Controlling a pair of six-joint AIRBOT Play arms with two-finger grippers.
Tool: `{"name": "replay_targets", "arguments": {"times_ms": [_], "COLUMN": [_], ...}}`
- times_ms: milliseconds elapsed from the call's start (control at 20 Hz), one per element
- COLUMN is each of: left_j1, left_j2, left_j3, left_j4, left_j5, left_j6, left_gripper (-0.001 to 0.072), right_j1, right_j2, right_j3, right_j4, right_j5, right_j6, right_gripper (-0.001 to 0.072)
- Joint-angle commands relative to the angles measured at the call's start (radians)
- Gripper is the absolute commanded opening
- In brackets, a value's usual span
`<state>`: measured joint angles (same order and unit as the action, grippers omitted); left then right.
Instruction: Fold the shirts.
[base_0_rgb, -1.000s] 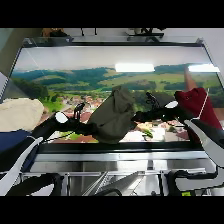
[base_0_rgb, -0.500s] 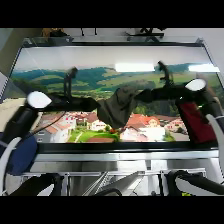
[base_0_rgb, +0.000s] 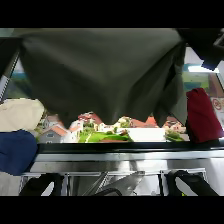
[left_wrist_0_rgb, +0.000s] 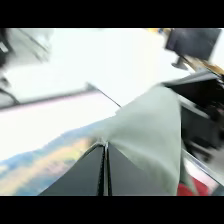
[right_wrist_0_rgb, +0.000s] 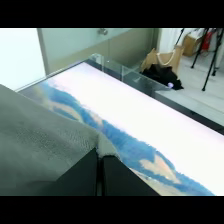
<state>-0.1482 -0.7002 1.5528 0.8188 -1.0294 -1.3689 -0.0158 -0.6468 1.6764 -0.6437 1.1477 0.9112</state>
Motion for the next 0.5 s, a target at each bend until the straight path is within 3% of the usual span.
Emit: {"name": "replay_targets", "arguments": {"times_ms": [0, 150, 350, 400, 450], "left_j1": [0.063, -0.002, -0.077, -0.076, -0.058], "left_j2": [-0.005, -0.128, -0.383, -0.45, -0.52], "left_j3": [-0.053, -0.213, -0.431, -0.454, -0.457], "left_j4": [0.016, 0.022, 0.027, 0.027, 0.025], "left_j5": [-0.074, -0.111, 0.038, 0.071, 0.071], "left_j6": [-0.002, 0.005, 0.09, 0.091, 0.089], "left_gripper": [0.0014, 0.0014, 0.0015, 0.0019, 0.022], "right_j1": [-0.002, 0.002, 0.037, 0.036, 0.028], "right_j2": [-0.08, -0.245, -0.473, -0.529, -0.586], "right_j3": [0.011, -0.11, -0.34, -0.372, -0.378], "right_j4": [0.003, 0.104, 0.106, 0.105, 0.099], "right_j5": [0.104, 0.205, 0.149, 0.122, 0.113], "right_j6": [0.01, 0.009, -0.054, -0.069, -0.07], "right_gripper": [0.0029, 0.0029, 0.0031, 0.0084, 0.0255]}}
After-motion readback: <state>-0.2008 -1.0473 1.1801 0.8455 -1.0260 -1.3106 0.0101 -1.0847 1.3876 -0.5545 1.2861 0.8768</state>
